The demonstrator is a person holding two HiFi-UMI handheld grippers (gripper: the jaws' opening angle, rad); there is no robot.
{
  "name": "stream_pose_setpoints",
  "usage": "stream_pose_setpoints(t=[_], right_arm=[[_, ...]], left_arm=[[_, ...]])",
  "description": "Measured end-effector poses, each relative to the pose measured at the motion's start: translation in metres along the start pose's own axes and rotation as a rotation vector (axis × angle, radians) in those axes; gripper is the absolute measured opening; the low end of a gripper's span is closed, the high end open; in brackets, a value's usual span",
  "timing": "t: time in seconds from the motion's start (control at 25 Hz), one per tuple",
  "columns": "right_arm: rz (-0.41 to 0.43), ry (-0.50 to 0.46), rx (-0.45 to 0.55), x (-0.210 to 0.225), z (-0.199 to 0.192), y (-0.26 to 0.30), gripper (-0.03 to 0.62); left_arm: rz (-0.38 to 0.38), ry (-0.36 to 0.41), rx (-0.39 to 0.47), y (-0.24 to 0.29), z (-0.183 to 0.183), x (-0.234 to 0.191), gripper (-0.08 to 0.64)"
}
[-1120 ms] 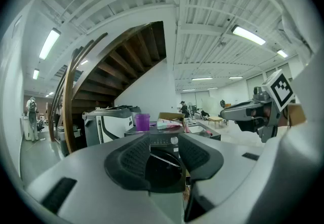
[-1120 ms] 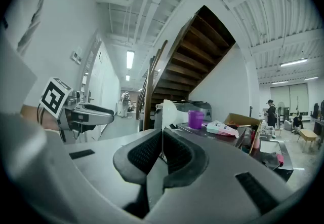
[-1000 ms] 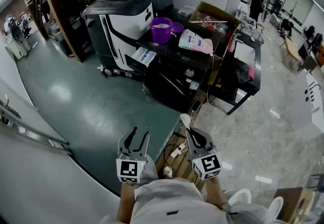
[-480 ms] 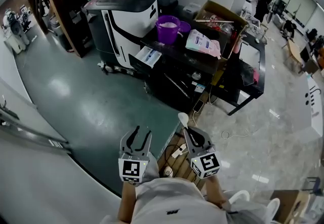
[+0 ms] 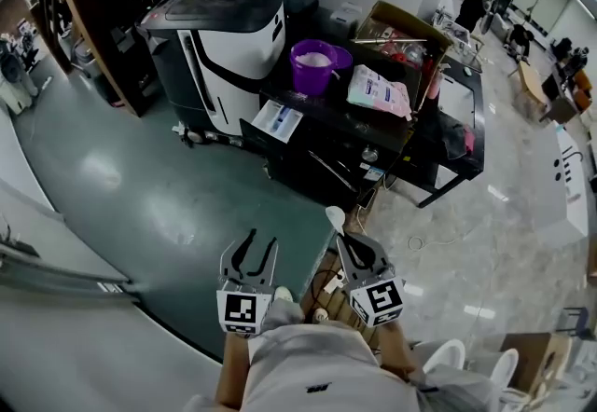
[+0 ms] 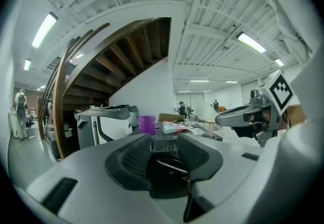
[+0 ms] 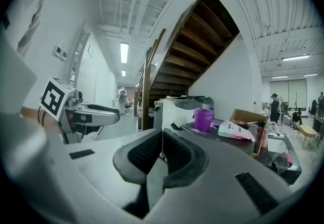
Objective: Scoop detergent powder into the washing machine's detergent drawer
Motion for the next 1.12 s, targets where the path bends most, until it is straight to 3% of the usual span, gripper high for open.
stream_pose_setpoints(t=[0.52, 1.12], right_arm=[[-0.078, -0.025, -0.047, 0.0, 0.031, 0.049, 0.008], [-0.061, 0.002, -0.048, 0.05, 0.032, 0.117, 0.009]], left_arm=[[-0.06, -0.036, 0.0, 0.035, 0.018, -0.057, 0.173], [-0.052, -0.022, -0.028, 0.109, 0.015, -0.087, 0.17]])
Point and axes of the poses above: the fingertips, and each gripper's own axes: y forward along the fingers, x to its right, z out of its top, the point moved 4 cm from there along -y, backward along the fingers, and after that the axes turned 11 degrees about x, right-handed, at the moved point
